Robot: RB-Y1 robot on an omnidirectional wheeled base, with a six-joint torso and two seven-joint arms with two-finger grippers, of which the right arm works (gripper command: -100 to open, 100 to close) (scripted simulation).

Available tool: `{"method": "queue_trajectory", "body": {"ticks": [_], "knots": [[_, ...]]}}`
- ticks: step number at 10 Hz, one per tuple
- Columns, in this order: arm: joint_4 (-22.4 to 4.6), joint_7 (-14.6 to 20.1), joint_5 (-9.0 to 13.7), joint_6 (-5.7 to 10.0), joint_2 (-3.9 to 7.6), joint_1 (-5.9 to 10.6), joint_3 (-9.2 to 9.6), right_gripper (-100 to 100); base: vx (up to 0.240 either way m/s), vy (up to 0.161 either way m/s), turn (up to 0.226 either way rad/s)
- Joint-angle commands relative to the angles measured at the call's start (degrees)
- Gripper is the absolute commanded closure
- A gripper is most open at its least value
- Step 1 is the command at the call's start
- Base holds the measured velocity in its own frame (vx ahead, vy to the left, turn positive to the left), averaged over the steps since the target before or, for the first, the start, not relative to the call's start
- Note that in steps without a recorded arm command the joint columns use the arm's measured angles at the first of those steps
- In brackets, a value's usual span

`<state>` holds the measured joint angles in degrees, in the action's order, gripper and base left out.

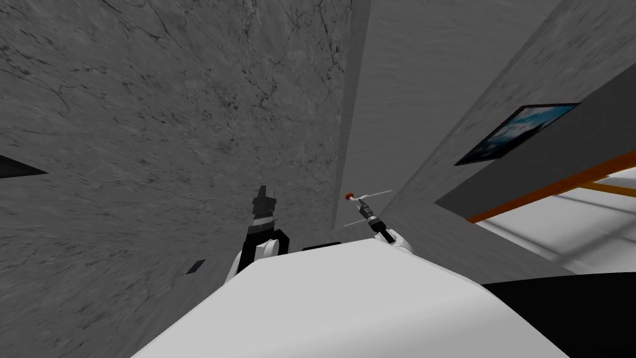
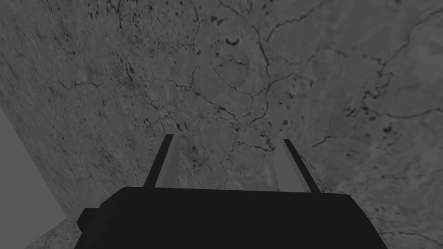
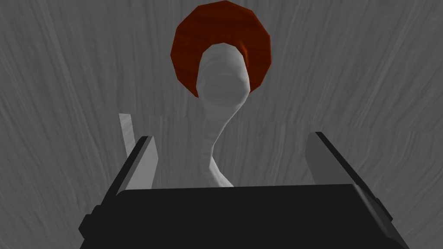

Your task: Pull the door open

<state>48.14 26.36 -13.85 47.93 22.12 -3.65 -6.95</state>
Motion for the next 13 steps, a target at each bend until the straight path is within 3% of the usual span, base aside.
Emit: {"method": "queue_trajectory", "body": {"ticks": [1,2,3,4,9,13], "knots": [[-0.98,-0.09,0.97,0.31,0.69,-0.07,-1.24,-100,0.201,0.022,0.175],[-1.99,-0.20,1.52,0.71,1.07,0.05,-1.96,-100,0.210,0.003,0.217],[-1.02,-0.19,1.15,0.35,0.68,-0.28,-1.49,-100,0.095,-0.007,0.047],[-1.02,-0.19,1.15,0.35,0.68,-0.28,-1.49,100,-0.012,0.001,-0.040],[-1.02,-0.19,1.15,0.35,0.68,-0.28,-1.49,100,-0.017,-0.001,-0.001],[-2.67,1.55,0.52,3.60,2.36,-1.37,-1.51,100,-0.166,-0.074,0.184]]}}
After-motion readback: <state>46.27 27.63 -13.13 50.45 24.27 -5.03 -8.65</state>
